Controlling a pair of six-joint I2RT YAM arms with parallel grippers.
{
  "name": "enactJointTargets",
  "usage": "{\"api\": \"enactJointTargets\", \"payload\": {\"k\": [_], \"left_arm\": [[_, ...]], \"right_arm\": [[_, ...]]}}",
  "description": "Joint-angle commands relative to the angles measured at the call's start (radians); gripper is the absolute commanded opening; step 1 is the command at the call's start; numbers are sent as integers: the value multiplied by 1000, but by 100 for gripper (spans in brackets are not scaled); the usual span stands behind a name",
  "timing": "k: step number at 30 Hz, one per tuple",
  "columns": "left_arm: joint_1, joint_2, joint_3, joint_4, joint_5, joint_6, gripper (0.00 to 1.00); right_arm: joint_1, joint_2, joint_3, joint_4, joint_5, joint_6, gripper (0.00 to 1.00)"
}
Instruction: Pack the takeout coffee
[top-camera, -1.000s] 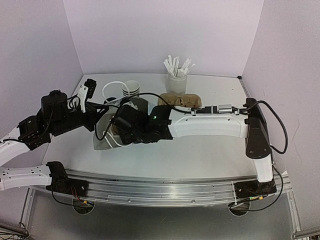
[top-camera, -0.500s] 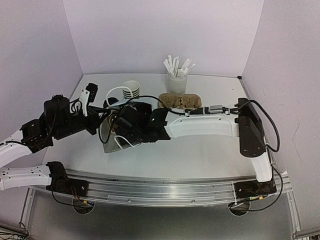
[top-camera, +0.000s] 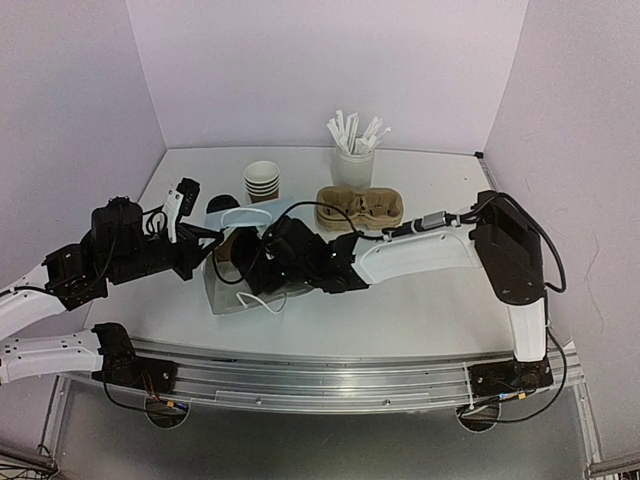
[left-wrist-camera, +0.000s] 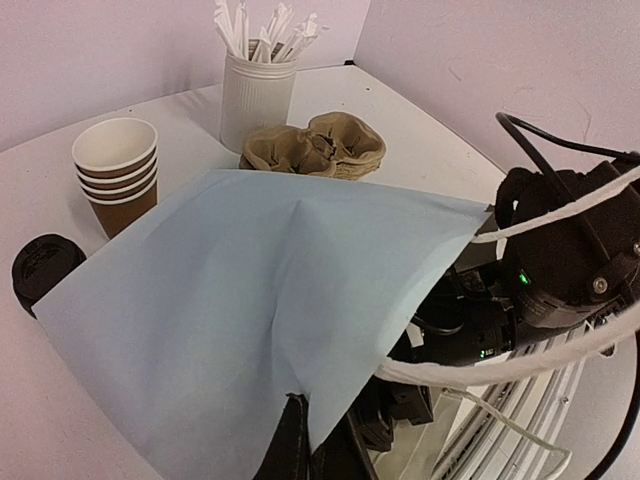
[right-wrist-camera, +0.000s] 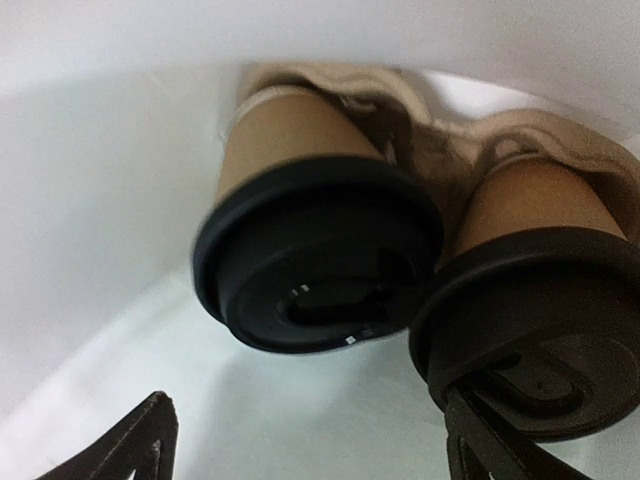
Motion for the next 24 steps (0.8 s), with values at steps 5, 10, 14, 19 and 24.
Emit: {"api": "enactJointTargets", "payload": {"k": [5,10,14,19,24], "left_arm": [[2,-25,-7,23,62,-16,0],[10,-31,-9,28,64,-18,0],[27,-32,-2,12,36,-16,0],[41,-37,-9,10,22,-15,0],[42,-33,-10,8,12,-4,0]], "right_arm": [[-7,-33,87,137,-49,23,78],[-7,2,109,138,28,56,69],[1,-39,70,108,69,106,71],[12,-125,27,-29,163,128,73],[13,-177,7,-37,-50,82,87]]}}
